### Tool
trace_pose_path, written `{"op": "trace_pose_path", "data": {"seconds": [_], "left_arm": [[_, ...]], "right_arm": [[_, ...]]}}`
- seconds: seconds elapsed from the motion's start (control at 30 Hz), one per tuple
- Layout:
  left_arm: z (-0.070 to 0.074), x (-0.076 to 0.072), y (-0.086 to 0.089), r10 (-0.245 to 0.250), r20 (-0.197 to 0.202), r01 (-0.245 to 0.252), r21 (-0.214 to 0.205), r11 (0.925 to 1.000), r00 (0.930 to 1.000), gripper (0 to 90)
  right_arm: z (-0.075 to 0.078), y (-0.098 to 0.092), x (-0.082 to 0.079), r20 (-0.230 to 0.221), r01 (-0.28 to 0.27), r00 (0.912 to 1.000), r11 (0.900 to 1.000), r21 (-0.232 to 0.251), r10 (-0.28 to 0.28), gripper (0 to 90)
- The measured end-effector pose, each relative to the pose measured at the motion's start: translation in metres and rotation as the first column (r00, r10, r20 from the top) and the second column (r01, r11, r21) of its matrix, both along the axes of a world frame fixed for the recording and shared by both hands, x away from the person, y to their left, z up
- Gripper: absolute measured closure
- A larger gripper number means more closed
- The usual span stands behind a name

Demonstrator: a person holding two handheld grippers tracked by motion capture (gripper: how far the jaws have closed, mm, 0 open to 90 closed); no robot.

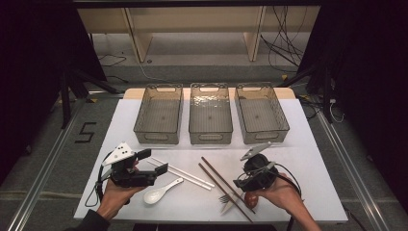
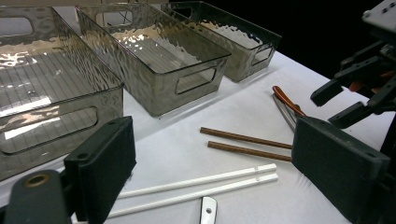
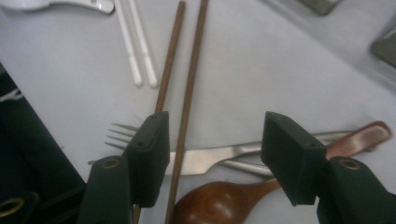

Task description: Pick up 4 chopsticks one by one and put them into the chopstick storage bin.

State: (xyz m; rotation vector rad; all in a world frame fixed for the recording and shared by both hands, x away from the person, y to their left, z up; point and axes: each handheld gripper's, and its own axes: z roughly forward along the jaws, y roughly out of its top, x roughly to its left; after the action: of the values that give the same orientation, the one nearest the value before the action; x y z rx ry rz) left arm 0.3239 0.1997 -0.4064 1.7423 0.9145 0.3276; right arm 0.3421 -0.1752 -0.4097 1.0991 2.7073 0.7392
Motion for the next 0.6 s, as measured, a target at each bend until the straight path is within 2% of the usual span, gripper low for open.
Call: {"op": "trace_pose_path", "data": {"seconds": [0.07,0.1,0.2,0.4,0.6], "left_arm": [[0.0,0.0,0.0,-0.003,0.003,0.003,0.004,1.0,1.0,12.9],[0.0,0.0,0.0,-0.004,0.005,0.004,0.008,1.0,1.0,12.9],[0.0,0.0,0.0,-0.004,0.003,0.004,0.007,1.0,1.0,12.9],[0.0,0.0,0.001,0.0,0.007,0.0,0.01,1.0,1.0,12.9],[0.001,0.0,0.0,-0.001,0.009,0.001,0.014,0.9999,1.0,12.9]], "right_arm": [[-0.002,0.003,0.002,-0.012,-0.013,0.9999,0.9999,-0.009,0.013,47.0],[-0.007,0.008,0.006,-0.038,-0.026,0.999,0.9994,-0.022,0.025,49.6],[-0.013,0.015,0.01,-0.074,-0.047,0.9963,0.9978,-0.046,0.044,53.7],[-0.027,0.025,0.011,-0.116,-0.068,0.9917,0.993,-0.096,0.057,61.3],[-0.033,0.028,0.012,-0.148,-0.08,0.9869,0.9909,-0.109,0.064,67.9]]}}
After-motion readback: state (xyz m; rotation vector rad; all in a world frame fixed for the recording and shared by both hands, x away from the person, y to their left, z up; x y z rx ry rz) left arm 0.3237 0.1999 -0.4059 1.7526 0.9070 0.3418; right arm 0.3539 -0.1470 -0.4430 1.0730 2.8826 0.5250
